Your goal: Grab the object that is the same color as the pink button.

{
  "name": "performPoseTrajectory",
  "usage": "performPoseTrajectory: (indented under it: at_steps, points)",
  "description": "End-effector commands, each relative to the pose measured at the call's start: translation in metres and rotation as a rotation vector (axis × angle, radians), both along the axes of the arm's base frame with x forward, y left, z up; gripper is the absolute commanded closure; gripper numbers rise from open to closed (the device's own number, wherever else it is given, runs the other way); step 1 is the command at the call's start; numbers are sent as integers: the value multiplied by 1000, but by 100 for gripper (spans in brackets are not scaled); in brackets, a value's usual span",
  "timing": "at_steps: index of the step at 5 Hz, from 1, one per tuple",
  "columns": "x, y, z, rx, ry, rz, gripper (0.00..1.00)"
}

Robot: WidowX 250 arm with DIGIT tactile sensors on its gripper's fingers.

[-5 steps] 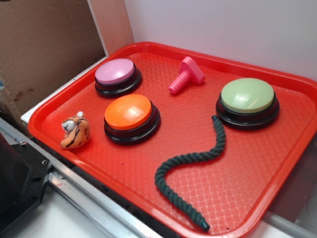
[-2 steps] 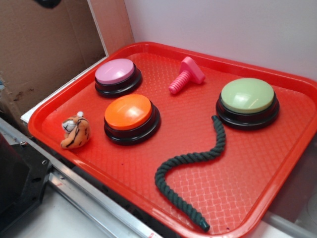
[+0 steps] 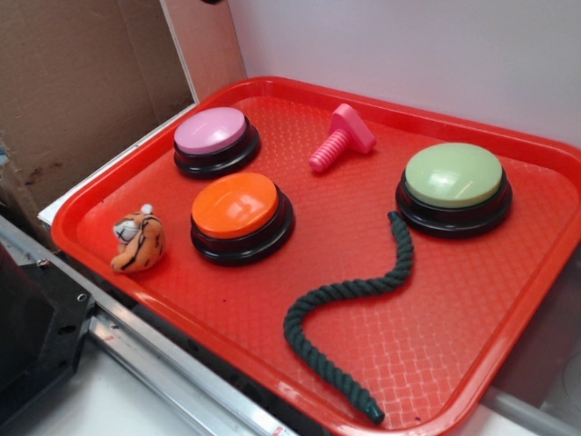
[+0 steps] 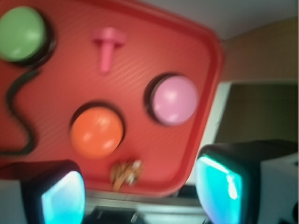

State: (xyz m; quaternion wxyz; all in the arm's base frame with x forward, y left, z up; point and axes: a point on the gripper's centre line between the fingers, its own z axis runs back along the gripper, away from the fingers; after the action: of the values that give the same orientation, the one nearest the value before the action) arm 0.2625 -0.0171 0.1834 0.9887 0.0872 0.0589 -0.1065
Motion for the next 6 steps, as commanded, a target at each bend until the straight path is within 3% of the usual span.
performPoseTrajectory:
  at_steps: [1,2,4,5,6]
  points:
    - [70,-6,-63,-97,-48,-76,0]
    - [79,-9,-89,-185,9,-39,0]
    - [79,3,-111,-274,7,-24,0]
    - [64,-20,-133,-234,62,-137,0]
    - [49,-2,-112,-110,56,-122,0]
